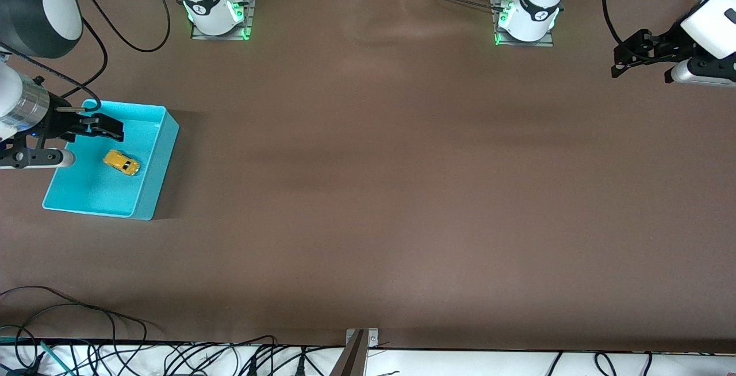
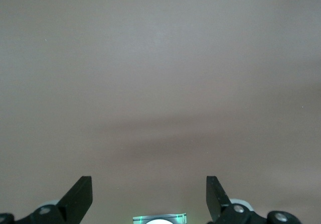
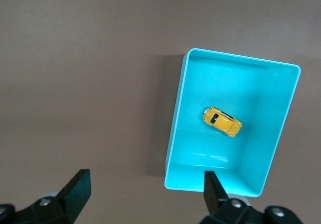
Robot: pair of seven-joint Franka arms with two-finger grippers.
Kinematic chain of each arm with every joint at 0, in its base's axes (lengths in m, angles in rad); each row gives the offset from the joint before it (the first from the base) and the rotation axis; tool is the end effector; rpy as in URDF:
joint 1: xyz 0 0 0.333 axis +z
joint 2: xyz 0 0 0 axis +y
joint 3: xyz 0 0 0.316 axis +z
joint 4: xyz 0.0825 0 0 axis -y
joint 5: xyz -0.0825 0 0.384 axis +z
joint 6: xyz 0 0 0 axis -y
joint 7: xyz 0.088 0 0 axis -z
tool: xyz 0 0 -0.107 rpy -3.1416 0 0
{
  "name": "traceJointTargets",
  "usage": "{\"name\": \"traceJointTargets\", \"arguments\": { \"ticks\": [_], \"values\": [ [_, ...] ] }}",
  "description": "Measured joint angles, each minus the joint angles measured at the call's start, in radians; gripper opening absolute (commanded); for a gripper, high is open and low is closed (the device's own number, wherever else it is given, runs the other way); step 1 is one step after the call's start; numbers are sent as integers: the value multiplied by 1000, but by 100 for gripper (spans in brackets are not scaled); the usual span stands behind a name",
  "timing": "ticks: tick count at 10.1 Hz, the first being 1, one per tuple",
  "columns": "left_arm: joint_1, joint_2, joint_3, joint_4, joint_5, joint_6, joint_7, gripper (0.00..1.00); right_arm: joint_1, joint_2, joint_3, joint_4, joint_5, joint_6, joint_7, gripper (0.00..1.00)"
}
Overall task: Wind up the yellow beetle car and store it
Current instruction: 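Withdraw the open right gripper up out of the bin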
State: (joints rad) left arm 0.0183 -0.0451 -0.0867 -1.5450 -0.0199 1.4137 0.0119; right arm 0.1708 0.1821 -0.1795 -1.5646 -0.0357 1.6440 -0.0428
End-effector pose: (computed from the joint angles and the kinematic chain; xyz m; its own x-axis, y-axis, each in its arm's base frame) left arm 0.5224 -0.0394 0.6476 0.9929 -0.0826 -0.0860 -0.0815 -0.9965 0.0170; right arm 0.6069 -0.0007 0.5292 0.9941 0.0363 -0.1025 0.0429 -0.9971 0.0631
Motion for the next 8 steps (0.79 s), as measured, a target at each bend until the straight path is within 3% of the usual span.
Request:
{"name": "traceJointTargets", "arguments": {
  "ticks": [8],
  "values": [
    [0,0,0,0,0,0,0,100,-18,-44,41,-44,-17,28,19,100]
  ]
}}
